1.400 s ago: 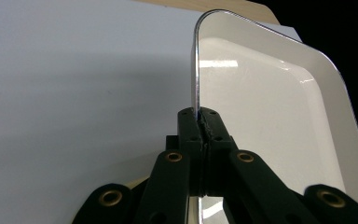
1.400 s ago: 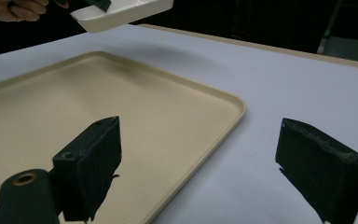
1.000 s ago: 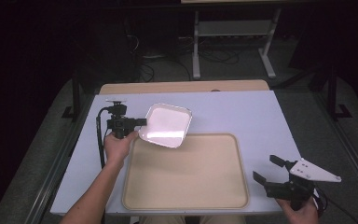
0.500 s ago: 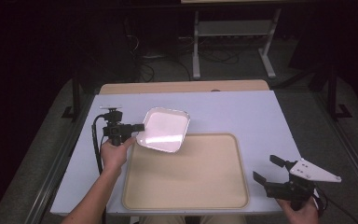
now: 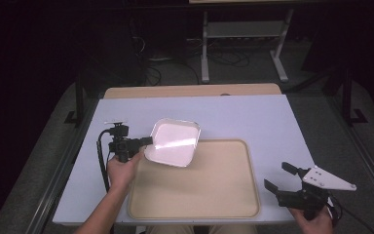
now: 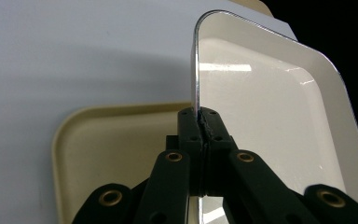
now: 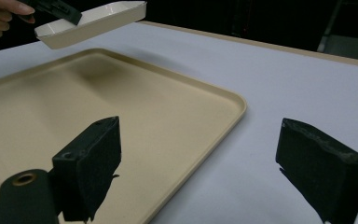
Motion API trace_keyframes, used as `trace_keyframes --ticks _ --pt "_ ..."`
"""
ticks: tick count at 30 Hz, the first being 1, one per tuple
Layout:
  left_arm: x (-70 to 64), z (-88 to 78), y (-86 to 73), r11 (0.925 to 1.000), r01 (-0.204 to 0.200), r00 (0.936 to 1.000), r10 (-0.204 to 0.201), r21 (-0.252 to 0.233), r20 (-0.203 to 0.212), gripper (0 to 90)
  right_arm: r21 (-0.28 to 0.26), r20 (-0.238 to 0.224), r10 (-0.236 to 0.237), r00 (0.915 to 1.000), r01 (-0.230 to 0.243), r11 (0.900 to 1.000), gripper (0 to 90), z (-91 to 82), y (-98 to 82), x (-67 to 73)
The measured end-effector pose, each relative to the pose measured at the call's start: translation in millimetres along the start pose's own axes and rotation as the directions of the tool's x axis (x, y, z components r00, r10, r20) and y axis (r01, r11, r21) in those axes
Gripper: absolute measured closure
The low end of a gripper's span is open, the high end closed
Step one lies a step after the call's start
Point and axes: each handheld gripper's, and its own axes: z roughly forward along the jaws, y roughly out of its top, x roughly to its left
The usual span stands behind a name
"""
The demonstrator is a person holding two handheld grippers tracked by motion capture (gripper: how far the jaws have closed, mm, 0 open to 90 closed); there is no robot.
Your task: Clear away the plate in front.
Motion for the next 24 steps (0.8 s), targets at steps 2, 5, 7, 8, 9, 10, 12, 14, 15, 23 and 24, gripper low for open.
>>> trace_keyframes --ticks 2,5,7,8,9,10,12,14,15,23,24 --pt "-0.7 0.8 -5.4 1.0000 0.004 1.0000 -0.004 0.000 0.000 88.6 -0.002 0.000 0.001 1.0000 -0.001 1.000 13.0 -0.2 -0.1 -0.1" --pt "-2.1 1.7 -12.5 0.9999 0.012 0.9999 -0.012 0.004 -0.006 88.6 -0.003 0.000 0.001 1.0000 -0.001 1.000 13.0 -0.5 0.0 -0.1" --pt "-2.2 2.2 -17.9 0.9998 0.020 0.9997 -0.020 0.003 -0.015 88.5 -0.002 -0.001 0.000 1.0000 0.000 1.000 13.0 -0.5 0.0 0.2" --pt "-1.9 2.6 -19.7 0.9997 0.023 0.9996 -0.023 0.004 -0.018 88.5 -0.001 -0.001 -0.001 1.0000 0.001 1.000 13.0 -0.6 0.0 0.4" --pt "-1.6 3.0 -22.0 0.9995 0.031 0.9994 -0.030 0.004 -0.017 88.5 -0.001 -0.001 -0.001 1.0000 0.001 1.000 13.0 -0.6 0.0 0.4" --pt "-0.9 3.4 -24.6 0.9994 0.033 0.9994 -0.033 0.005 -0.011 88.5 -0.002 -0.001 -0.002 1.0000 0.002 1.000 13.0 -0.6 0.0 0.4" --pt "-0.8 4.6 -28.9 0.9993 0.037 0.9993 -0.037 0.009 -0.009 88.6 -0.002 0.000 0.001 1.0000 -0.001 1.000 13.0 -0.6 0.0 0.1" --pt "-1.3 6.5 -33.4 0.9991 0.037 0.9993 -0.037 0.020 -0.008 88.5 -0.001 -0.001 0.001 1.0000 -0.001 1.000 13.0 -0.5 -0.1 0.2" --pt "-1.9 7.5 -35.7 0.9990 0.036 0.9993 -0.036 0.026 -0.009 88.5 0.004 -0.003 -0.003 1.0000 0.003 1.000 13.0 -0.2 -0.1 0.5" --pt "-10.5 15.8 -49.1 0.9976 -0.009 0.9962 0.015 0.069 -0.086 88.6 0.005 -0.004 -0.004 1.0000 0.004 1.000 13.0 -0.2 -0.1 0.8" --pt "-10.7 16.9 -50.8 0.9977 -0.006 0.9964 0.012 0.068 -0.083 88.6 0.005 -0.004 -0.004 1.0000 0.004 1.000 12.9 -0.3 -0.1 0.9"
